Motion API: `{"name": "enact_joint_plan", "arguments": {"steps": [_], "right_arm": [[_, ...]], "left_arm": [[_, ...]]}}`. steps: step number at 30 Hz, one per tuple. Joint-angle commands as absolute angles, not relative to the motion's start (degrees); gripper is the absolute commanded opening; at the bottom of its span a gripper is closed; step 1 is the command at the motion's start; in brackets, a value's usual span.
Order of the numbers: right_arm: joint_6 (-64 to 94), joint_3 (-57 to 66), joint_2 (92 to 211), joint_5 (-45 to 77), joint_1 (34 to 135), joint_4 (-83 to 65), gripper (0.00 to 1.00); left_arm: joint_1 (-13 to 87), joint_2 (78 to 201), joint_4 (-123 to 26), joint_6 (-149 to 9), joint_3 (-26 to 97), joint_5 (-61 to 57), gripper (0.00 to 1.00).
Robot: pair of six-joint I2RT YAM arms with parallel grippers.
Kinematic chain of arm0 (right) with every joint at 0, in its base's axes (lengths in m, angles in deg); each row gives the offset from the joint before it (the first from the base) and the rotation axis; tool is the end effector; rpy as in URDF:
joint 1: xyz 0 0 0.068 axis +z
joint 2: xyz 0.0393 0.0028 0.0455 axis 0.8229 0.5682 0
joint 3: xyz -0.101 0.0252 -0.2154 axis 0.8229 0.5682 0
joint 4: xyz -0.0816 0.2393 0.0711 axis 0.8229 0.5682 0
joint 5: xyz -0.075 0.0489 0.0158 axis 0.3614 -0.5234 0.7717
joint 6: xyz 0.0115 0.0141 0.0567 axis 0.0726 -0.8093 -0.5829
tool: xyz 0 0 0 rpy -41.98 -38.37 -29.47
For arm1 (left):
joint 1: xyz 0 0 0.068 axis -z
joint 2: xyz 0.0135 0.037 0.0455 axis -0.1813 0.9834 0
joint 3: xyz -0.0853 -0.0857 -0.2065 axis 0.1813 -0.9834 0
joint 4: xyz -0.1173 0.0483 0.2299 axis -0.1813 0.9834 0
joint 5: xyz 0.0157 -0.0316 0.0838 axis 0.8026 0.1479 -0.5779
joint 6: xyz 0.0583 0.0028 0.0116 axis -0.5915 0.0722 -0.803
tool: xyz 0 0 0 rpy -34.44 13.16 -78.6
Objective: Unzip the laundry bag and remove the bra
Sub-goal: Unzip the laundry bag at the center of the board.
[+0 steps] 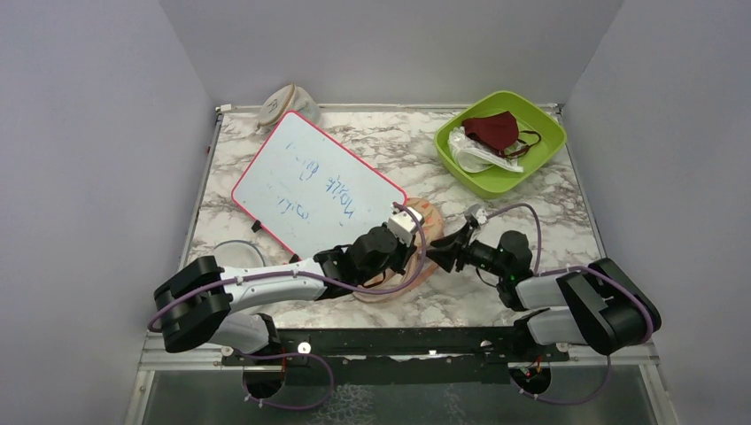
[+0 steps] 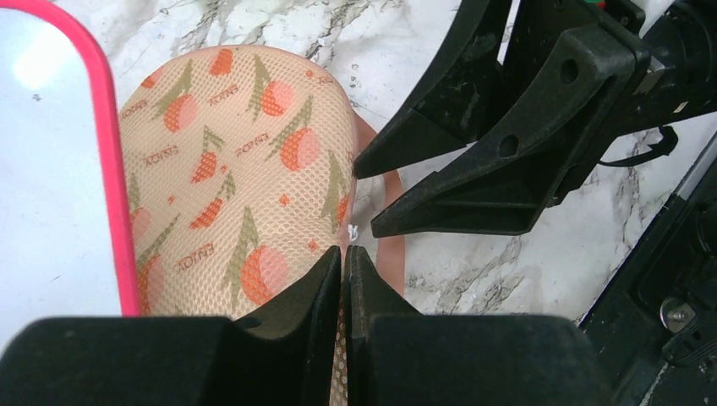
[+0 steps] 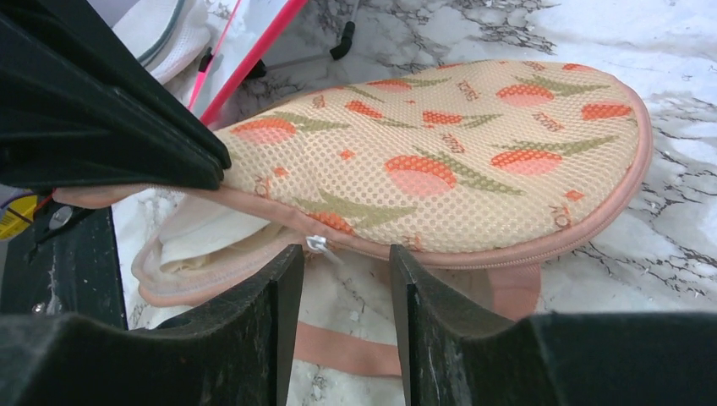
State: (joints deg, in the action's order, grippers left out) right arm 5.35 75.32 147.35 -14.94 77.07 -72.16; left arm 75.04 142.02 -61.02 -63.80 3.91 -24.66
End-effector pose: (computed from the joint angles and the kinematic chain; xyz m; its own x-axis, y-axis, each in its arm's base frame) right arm 0.1820 0.1017 0.1010 -0.4000 0.0814 -0.9129 -0.7772 0.4977 0.3850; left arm 0.1434 -0.2769 0.1932 -0.3939 0.1363 -0.9090 0.6887 0.6987 -0.1937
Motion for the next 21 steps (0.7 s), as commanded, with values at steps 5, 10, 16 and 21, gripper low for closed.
{"name": "enact_joint_plan", "arguments": {"steps": [5,10,16,21], "right_arm": [[7.9,75.4,148.3,-17.0,77.3,-71.4,0.37],[7.3,75.0,151.8,-20.4,78.0,-74.1,0.36],[8.6,73.9,153.5,-19.4,79.4,-74.7,0.40],[6.9,73.0,157.6,-18.1,79.9,-79.3,0.40]], "left_arm": [[73.4,139.1,-63.5,-62.2,2.4,-23.0,0.00],[73.3,139.5,-63.5,-62.5,3.1,-22.3,0.00],[73.3,139.6,-63.4,-62.4,3.0,-22.2,0.00],[73.3,140.0,-63.4,-62.4,3.4,-21.7,0.00]]}}
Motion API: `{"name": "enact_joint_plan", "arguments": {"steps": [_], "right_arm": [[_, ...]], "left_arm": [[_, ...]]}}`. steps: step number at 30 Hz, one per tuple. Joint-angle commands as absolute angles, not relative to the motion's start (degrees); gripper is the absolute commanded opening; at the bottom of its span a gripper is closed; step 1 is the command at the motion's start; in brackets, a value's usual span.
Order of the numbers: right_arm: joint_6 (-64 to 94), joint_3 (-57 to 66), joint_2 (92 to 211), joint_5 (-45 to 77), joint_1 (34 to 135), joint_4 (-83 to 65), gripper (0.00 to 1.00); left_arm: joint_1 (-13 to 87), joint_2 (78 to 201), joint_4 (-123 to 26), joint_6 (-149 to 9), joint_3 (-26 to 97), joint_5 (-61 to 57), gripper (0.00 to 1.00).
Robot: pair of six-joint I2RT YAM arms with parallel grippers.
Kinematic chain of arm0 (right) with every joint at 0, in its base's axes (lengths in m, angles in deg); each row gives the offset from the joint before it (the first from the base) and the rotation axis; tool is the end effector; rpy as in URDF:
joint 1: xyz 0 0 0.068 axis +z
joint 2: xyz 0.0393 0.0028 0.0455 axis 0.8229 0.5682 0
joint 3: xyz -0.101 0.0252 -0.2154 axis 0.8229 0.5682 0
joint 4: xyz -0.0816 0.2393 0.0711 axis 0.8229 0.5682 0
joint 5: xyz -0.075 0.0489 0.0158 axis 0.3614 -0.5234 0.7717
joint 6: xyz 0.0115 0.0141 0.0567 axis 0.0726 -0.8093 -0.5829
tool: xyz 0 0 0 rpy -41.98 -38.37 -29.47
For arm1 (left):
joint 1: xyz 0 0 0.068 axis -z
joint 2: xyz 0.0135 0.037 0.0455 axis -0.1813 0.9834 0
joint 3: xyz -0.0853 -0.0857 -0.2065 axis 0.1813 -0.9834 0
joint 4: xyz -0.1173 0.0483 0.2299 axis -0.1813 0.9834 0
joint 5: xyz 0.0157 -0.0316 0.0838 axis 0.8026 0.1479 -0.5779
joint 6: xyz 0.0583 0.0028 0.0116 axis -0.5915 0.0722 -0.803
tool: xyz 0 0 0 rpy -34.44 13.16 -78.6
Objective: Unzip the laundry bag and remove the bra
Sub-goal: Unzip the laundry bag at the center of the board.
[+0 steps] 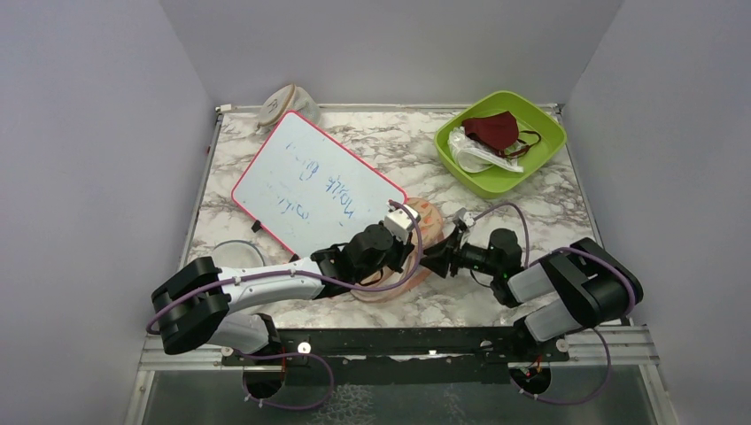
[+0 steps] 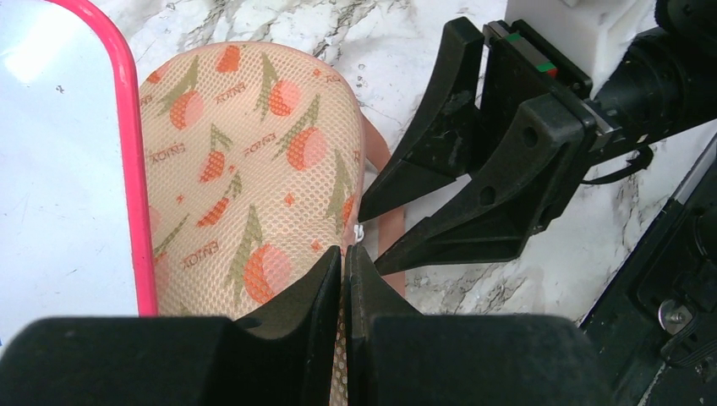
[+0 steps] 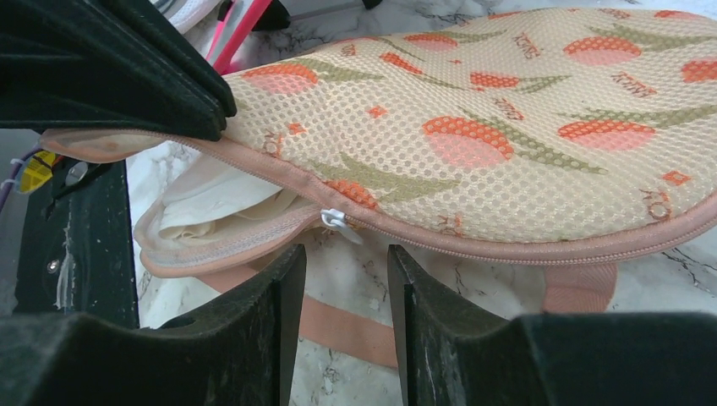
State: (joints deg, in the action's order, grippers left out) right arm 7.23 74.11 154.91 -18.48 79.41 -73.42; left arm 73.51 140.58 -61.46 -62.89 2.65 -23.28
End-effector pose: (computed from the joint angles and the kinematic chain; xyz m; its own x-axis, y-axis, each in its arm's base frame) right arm 0.1780 0.1114 0.0837 -0.4569 0.0028 -0.8895 -0.8034 0.4279 0.4140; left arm 0.1478 -0.2693 0.1937 -0.4083 0.1110 -0.9061 0.6786 0.7008 -0.2200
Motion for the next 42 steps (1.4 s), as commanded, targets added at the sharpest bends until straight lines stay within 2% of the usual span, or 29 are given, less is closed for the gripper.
{"name": "enact_joint_plan", "arguments": {"steps": [1,14,20,26,35,40,42], "right_arm": [[6.3,73.0,158.2,-17.8,80.0,-80.7,0.39],[4.3,71.6,159.5,-14.6,82.1,-82.2,0.31],[3.3,71.3,160.8,-12.8,82.7,-83.0,0.24],[2.4,70.7,162.4,-12.1,83.2,-84.2,0.13],[1.1,70.6,163.6,-10.3,84.2,-86.2,0.13],[1.1,71.2,162.4,-6.7,84.3,-83.7,0.01],[1.4,71.4,162.0,-5.6,84.3,-81.9,0.01]], "left_arm": [[73.3,140.0,-63.4,-62.4,3.5,-21.6,0.00],[73.3,139.6,-63.6,-61.9,2.6,-21.6,0.00],[73.3,139.5,-63.5,-61.9,2.6,-21.5,0.00],[73.2,139.2,-63.4,-61.9,2.5,-21.4,0.00],[73.3,139.1,-63.4,-61.8,2.3,-21.5,0.00],[73.2,138.5,-63.1,-62.0,2.2,-21.9,0.00],[73.3,138.0,-62.9,-62.1,1.9,-22.2,0.00]]}}
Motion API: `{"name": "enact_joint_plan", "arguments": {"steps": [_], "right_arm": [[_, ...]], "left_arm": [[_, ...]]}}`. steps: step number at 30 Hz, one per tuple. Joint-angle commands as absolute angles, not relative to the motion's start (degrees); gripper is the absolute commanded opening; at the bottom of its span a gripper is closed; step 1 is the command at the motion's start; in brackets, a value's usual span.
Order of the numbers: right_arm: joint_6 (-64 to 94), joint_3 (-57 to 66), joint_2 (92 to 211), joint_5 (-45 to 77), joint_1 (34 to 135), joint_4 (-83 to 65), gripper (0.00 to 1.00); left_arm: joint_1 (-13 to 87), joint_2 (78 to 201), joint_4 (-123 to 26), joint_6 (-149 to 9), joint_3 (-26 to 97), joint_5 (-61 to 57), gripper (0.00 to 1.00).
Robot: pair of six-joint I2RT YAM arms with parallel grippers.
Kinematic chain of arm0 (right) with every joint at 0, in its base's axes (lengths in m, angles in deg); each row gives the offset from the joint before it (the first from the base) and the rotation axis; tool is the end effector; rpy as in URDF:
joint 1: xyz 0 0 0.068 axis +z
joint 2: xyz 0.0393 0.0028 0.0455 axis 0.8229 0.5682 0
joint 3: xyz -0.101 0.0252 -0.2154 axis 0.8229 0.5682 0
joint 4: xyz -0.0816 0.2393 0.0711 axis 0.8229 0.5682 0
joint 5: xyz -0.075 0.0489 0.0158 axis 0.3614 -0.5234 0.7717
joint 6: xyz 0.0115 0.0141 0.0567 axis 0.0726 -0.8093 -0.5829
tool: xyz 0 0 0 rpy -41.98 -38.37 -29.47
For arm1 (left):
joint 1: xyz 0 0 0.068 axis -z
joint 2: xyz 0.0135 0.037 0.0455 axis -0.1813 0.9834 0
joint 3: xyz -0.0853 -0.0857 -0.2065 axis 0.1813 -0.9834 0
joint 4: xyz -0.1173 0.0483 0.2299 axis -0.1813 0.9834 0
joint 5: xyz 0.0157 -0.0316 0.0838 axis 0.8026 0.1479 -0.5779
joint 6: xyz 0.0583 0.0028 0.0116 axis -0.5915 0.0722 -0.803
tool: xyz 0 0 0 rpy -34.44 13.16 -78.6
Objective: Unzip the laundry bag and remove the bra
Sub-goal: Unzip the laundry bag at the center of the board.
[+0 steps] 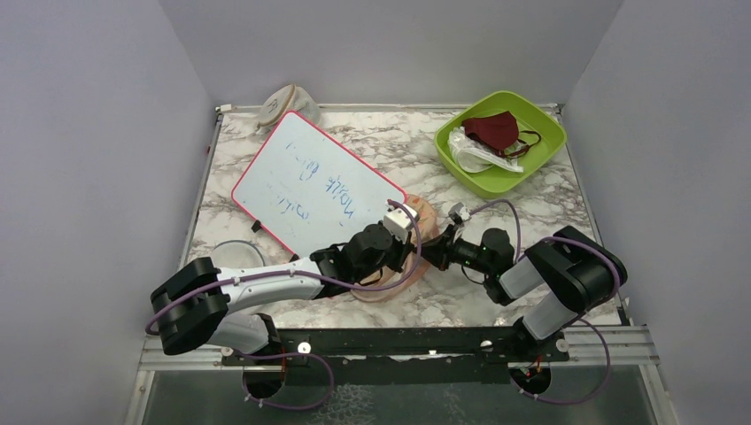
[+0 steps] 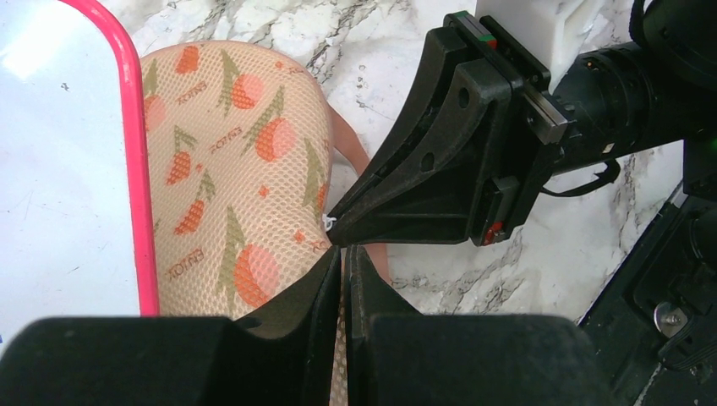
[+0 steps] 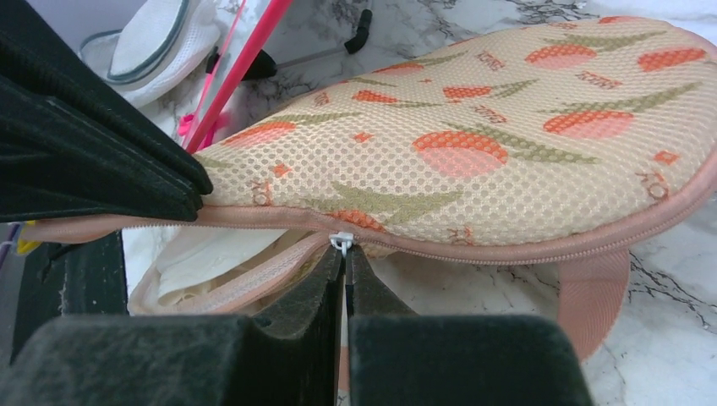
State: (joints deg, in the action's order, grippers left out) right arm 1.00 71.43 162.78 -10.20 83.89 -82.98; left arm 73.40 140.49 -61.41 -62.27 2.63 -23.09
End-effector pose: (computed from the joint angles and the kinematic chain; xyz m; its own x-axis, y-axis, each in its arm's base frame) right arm 0.1850 0.1282 0.0829 -0.4661 0.0849 -0.8806 -0.7605 0.4702 0.4479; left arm 0.1481 -0.2689 0.1939 -0.4164 0.1031 -0.9033 0.6748 0.7010 -0.2310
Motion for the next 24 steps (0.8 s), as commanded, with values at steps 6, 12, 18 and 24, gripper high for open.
{"name": "enact_joint_plan", "arguments": {"steps": [6,12,18,24], "right_arm": [[0.1,71.2,160.1,-2.1,84.3,-78.2,0.01],[-0.9,67.5,154.2,4.3,84.3,-59.9,0.01],[0.9,67.6,152.1,2.1,84.3,-58.3,0.01],[0.7,67.7,151.0,0.8,84.3,-57.8,0.01]], "left_arm": [[73.3,137.2,-62.2,-62.8,1.8,-22.6,0.00],[73.3,136.8,-61.4,-64.1,1.7,-23.0,0.00],[74.2,141.4,-60.3,-65.6,4.1,-21.2,0.19],[76.2,146.9,-60.5,-67.3,6.8,-25.1,0.50]]}}
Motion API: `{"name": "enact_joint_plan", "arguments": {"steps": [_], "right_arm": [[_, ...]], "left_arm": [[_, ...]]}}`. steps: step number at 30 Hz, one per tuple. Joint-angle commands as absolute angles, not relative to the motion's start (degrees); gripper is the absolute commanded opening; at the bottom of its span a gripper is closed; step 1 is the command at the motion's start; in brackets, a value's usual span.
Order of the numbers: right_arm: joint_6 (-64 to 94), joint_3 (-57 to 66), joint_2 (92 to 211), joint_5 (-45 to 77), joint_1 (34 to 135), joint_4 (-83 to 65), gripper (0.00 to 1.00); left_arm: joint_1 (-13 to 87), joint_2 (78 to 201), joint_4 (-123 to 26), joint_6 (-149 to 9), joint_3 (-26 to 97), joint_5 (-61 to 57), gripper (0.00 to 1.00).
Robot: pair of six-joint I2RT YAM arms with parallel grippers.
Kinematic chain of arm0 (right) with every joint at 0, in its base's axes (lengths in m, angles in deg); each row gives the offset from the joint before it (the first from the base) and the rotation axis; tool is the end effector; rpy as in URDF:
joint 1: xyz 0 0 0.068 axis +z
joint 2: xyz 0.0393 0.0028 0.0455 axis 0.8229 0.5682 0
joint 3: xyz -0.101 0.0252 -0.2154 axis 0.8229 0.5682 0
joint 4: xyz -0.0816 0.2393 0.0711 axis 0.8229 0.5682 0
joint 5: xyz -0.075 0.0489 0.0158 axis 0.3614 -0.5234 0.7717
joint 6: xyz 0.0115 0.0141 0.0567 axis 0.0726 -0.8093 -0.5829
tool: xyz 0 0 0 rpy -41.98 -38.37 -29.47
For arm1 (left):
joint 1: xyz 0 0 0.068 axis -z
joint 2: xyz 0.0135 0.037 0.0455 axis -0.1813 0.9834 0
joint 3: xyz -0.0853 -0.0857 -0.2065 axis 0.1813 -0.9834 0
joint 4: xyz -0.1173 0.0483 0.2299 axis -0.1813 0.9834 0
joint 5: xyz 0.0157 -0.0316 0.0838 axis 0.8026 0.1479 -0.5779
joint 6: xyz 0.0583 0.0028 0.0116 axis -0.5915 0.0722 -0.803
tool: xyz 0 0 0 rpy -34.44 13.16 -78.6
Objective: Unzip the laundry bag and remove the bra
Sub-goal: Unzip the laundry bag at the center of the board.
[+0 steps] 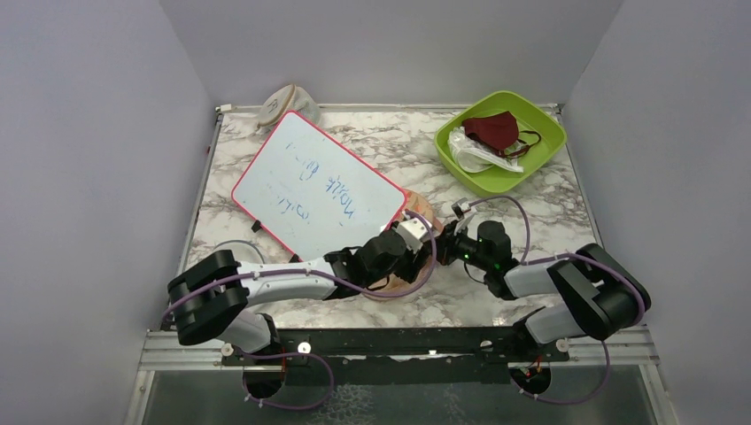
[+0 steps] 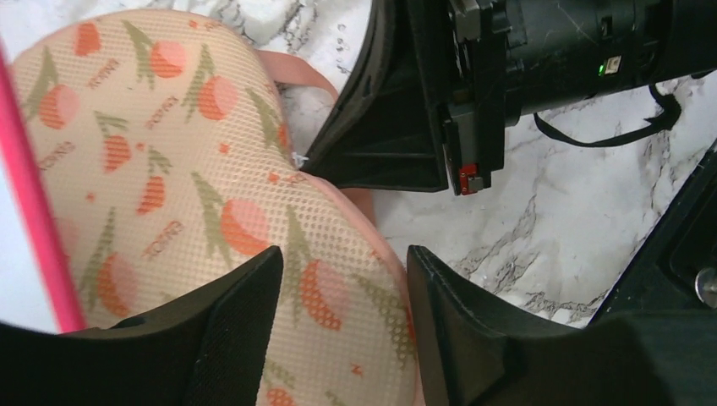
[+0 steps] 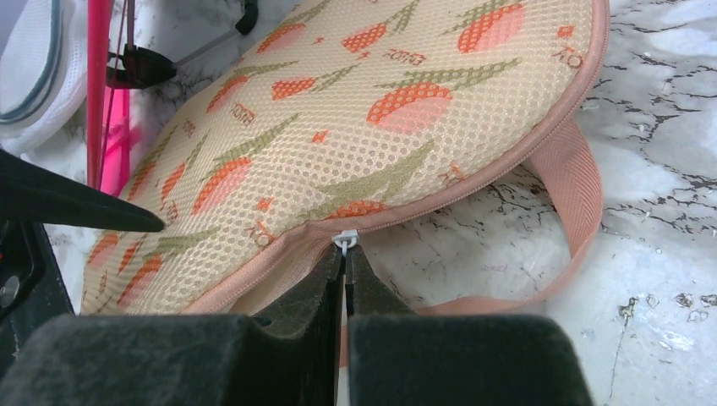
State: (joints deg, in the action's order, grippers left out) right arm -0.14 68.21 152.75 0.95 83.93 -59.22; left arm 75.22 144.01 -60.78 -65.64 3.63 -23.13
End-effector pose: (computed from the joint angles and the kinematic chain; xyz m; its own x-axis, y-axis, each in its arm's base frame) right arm 0.1979 0.1268 0.0862 -0.5791 0.0800 -0.8113 -0.5812 0.6574 0.4796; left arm 0.1423 -0.2795 0.1808 -0.3924 0.2009 -0.8976 0.7154 0.6801 -0.1605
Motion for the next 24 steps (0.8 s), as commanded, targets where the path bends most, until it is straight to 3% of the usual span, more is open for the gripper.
{"name": "enact_joint_plan", "arguments": {"steps": [1,4,8,11,14,22,24], "right_arm": [[1.0,67.6,150.5,0.9,84.3,-57.2,0.01],[1.6,67.3,148.8,1.1,84.3,-55.3,0.01],[2.9,67.0,146.5,1.7,84.3,-52.4,0.01],[3.3,66.9,144.9,1.7,84.2,-50.8,0.01],[3.3,67.0,143.9,2.1,84.3,-50.1,0.01],[3.0,64.4,142.4,4.5,84.3,-43.1,0.01],[3.3,64.4,142.1,5.3,84.3,-42.6,0.01]], "left_arm": [[76.2,147.5,-60.7,-67.5,7.1,-25.7,0.53],[76.3,149.7,-61.1,-68.8,8.0,-27.1,0.66],[76.5,153.6,-60.5,-70.6,10.0,-29.9,0.67],[76.5,154.9,-59.9,-71.6,10.6,-32.7,0.57],[76.5,154.7,-58.2,-72.3,11.1,-34.8,0.38],[76.6,152.2,-57.2,-74.0,10.5,-31.7,0.00],[76.6,150.5,-57.2,-73.9,10.4,-31.4,0.00]]}}
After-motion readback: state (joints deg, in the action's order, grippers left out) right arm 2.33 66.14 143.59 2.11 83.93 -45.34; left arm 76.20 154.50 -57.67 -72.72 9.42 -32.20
